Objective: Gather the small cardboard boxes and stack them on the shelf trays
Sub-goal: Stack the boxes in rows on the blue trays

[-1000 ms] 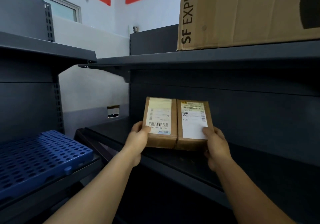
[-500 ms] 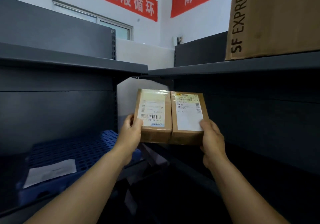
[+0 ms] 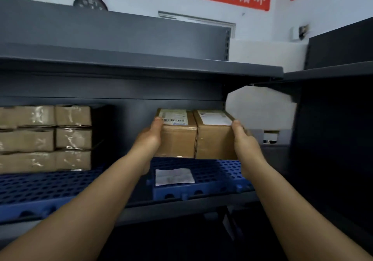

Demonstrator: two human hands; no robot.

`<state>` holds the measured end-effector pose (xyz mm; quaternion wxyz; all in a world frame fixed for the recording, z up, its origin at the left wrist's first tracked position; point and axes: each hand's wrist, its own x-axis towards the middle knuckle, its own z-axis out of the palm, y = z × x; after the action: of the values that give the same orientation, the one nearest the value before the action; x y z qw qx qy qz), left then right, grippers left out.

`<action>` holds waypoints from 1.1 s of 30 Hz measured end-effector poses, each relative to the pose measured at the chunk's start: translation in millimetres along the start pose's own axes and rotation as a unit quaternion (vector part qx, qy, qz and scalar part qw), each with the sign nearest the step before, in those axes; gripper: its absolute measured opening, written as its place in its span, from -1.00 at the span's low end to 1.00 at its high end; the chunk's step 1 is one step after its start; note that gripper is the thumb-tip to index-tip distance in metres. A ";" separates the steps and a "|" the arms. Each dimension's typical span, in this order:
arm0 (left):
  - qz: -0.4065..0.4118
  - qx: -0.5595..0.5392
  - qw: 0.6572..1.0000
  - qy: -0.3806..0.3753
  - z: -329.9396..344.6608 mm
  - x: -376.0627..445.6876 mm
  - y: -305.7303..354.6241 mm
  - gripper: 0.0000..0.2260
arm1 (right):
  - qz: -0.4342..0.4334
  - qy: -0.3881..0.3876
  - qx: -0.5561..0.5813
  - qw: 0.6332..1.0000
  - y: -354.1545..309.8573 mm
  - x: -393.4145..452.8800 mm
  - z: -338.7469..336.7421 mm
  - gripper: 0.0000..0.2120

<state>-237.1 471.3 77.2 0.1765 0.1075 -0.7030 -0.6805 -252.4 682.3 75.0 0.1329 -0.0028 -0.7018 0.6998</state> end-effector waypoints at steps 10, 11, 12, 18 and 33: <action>-0.027 0.009 1.000 0.000 -26.7 46.0 -33.6 -0.52 | 0.047 -0.036 -0.075 0.995 21.3 53.8 63.7 -0.38; -0.030 0.012 0.999 -0.001 -24.6 50.8 -37.9 -0.52 | 0.054 -0.034 -0.090 0.994 24.9 59.0 65.9 -0.39; -0.035 0.017 0.999 -0.001 -22.5 55.3 -41.7 -0.51 | 0.062 -0.034 -0.103 0.992 28.3 64.1 67.5 -0.39; -0.066 -0.002 0.998 -0.022 -11.4 79.2 -57.3 -0.51 | 0.066 -0.025 -0.139 0.988 45.6 84.5 74.0 -0.43; -0.095 0.010 0.995 0.011 6.5 94.3 -64.0 -0.37 | 0.071 -0.047 -0.109 0.990 58.0 100.8 81.3 -0.39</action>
<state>-331.6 437.1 23.1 0.1178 0.1831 -0.6948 -0.6855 -375.7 622.8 37.6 0.0487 -0.0339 -0.7773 0.6263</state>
